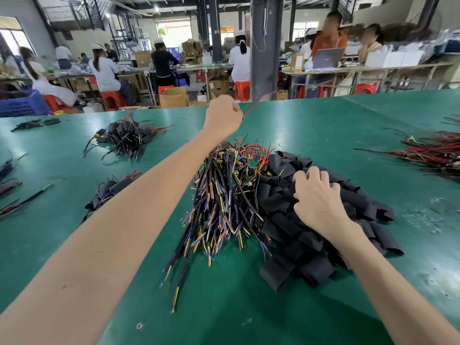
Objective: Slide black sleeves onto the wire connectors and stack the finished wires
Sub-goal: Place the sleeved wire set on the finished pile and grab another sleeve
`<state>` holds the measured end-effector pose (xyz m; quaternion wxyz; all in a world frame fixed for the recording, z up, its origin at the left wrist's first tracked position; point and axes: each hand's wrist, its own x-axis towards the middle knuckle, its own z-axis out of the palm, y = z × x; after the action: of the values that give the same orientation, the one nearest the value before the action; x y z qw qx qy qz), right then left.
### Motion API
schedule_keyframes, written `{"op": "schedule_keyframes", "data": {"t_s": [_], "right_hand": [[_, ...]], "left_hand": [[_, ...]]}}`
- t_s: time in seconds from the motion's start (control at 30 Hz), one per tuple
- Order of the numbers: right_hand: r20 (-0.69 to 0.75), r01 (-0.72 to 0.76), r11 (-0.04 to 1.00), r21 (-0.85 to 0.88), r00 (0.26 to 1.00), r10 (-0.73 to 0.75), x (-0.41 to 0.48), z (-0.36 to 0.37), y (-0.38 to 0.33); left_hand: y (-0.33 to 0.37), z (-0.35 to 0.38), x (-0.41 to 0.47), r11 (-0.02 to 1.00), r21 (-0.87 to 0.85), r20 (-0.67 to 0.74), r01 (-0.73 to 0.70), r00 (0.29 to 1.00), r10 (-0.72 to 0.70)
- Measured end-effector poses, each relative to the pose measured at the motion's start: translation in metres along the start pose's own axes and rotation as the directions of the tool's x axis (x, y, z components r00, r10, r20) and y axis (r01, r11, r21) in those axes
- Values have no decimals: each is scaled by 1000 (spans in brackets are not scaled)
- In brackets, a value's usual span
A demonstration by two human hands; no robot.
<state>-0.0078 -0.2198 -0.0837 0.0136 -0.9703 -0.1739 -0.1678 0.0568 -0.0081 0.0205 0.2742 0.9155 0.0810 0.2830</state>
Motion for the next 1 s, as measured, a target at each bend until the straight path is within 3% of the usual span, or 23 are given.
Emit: {"op": "schedule_keyframes", "data": {"t_s": [0.17,0.33,0.5,0.7,1.0], "right_hand": [[-68,38,985,167,997,-27,2,-1,-2],[-148,160,938,306,982,-120,3,2,-10],[-167,216,914,343,972,-167,-1,3,-22],[-145,264,899,349,963,-227,-6,3,-30],[-133,242,858,452,970,-204,-4,6,-29]], "left_hand": [[24,-53,-12,972,-229,-60,-44,998,31],[15,-92,-49,986,-66,-60,-150,987,147],[-36,-80,-112,966,124,-29,-226,973,231],[-82,-55,-162,964,123,-70,-237,967,246],[-94,-41,-184,956,132,-123,-261,953,277]]}}
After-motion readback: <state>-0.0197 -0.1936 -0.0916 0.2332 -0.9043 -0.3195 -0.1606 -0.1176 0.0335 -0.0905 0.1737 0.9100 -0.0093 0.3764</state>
